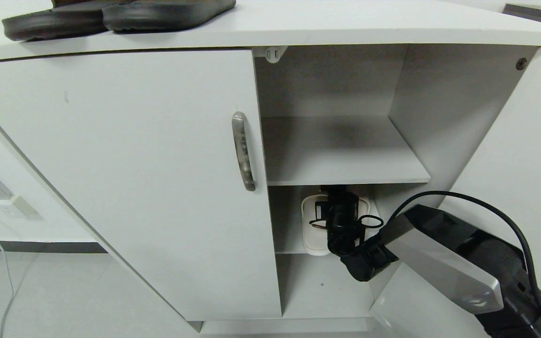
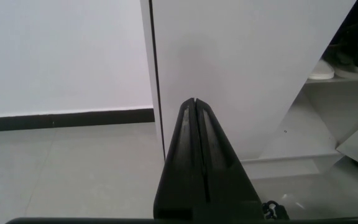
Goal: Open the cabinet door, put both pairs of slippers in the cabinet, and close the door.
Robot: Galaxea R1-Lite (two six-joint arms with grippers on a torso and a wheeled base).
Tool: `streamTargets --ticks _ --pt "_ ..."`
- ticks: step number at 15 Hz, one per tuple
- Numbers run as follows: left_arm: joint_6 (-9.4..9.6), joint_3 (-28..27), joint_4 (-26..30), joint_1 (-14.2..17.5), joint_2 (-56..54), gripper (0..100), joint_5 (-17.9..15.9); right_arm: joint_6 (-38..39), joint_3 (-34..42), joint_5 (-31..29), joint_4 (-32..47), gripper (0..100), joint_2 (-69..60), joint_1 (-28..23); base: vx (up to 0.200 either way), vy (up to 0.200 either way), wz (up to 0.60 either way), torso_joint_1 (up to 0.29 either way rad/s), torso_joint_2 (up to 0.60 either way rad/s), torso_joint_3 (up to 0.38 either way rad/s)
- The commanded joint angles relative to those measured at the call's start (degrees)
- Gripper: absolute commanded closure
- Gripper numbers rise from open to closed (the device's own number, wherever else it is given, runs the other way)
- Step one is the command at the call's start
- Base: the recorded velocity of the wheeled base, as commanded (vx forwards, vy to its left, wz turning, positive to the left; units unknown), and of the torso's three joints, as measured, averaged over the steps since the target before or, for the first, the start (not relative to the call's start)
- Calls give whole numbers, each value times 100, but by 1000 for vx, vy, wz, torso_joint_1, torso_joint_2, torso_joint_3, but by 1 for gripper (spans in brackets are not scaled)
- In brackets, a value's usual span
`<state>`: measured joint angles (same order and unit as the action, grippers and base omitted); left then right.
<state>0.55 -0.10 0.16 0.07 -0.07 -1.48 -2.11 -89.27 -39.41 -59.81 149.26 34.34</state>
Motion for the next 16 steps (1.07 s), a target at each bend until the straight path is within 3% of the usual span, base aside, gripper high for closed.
streamTargets --ticks 1,2,7,13,16 --pt "-2 1 2 1 7 100 -2 -9 6 4 -5 100 6 2 0 0 0 0 0 0" --pt "-2 1 2 1 7 100 -2 0 15 13 -5 0 6 11 0 0 0 0 0 0" --pt "-2 1 2 1 7 100 -2 -18 771 83 -207 0 -389 90 0 0 0 0 0 0" --pt "7 1 -7 1 7 100 -2 -18 3416 13 -1218 0 -2006 802 0 0 0 0 0 0" --pt "7 1 -7 1 7 100 -2 -18 4243 -146 -1762 0 -2358 1013 0 0 0 0 0 0"
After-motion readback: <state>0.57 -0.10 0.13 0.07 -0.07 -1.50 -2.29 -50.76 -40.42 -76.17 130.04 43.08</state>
